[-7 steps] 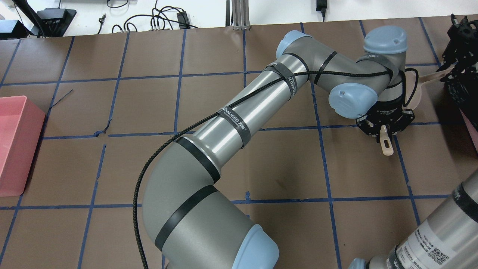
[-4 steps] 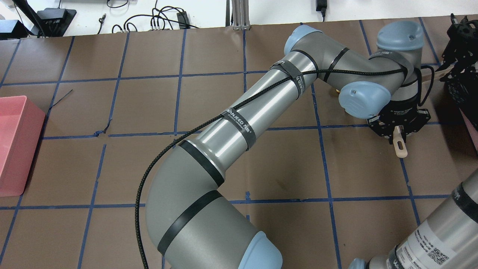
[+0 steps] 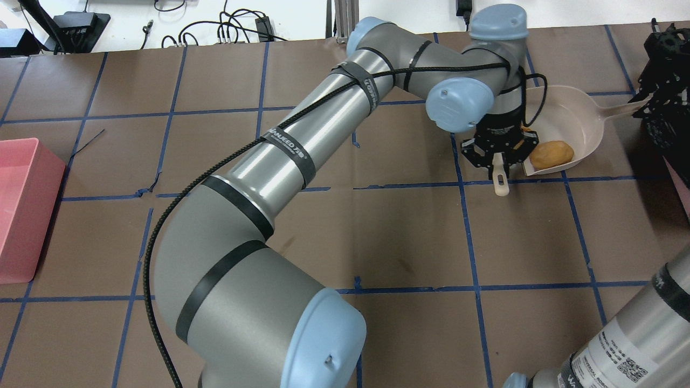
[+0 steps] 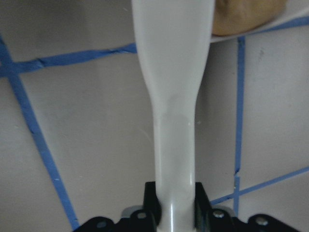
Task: Sweep and dump trash in nearest bin
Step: 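Sweep the bread roll and crumbs into the dustpan with the left-held brush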
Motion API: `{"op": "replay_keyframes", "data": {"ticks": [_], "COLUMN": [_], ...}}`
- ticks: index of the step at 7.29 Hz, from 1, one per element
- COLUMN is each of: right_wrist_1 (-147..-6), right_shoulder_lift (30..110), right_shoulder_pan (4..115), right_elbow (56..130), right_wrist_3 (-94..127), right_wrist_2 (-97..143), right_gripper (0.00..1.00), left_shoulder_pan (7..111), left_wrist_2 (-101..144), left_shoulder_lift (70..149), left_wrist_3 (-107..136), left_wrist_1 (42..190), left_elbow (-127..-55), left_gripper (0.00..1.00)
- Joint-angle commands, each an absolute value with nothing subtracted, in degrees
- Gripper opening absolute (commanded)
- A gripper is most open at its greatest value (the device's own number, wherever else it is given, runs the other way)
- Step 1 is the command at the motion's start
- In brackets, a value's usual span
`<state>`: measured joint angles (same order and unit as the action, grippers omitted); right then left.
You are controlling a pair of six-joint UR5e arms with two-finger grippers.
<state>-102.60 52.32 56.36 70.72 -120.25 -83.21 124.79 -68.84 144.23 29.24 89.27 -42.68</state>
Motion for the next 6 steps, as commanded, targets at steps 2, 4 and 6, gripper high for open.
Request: {"op": "replay_keyframes", "data": {"ticks": [2,4,6], "right_wrist_1": [-103.36,-103.36,-103.45], "right_shoulder_lift": [53.00,53.44,53.44], "right_shoulder_pan": [56.34,56.43,57.65], "right_elbow": [72.77,72.95,73.21], "right_wrist_3": [-116.98,-117.16,-117.68], "right_wrist_2": [-82.00,-82.00,-82.18], "right_gripper": [0.00,0.00,0.00], "left_shoulder_pan": [121.99,124.70,127.34], "left_wrist_2": [-70.93,-70.58,-70.49], "left_shoulder_lift": [147.90,149.68,149.85], "left_wrist_3": [30.22,33.30,36.12], "left_wrist_1": [88.16,86.05,86.04], "left_elbow": [-42.46,-40.79,-40.43], "left_gripper": [0.00,0.00,0.00]}}
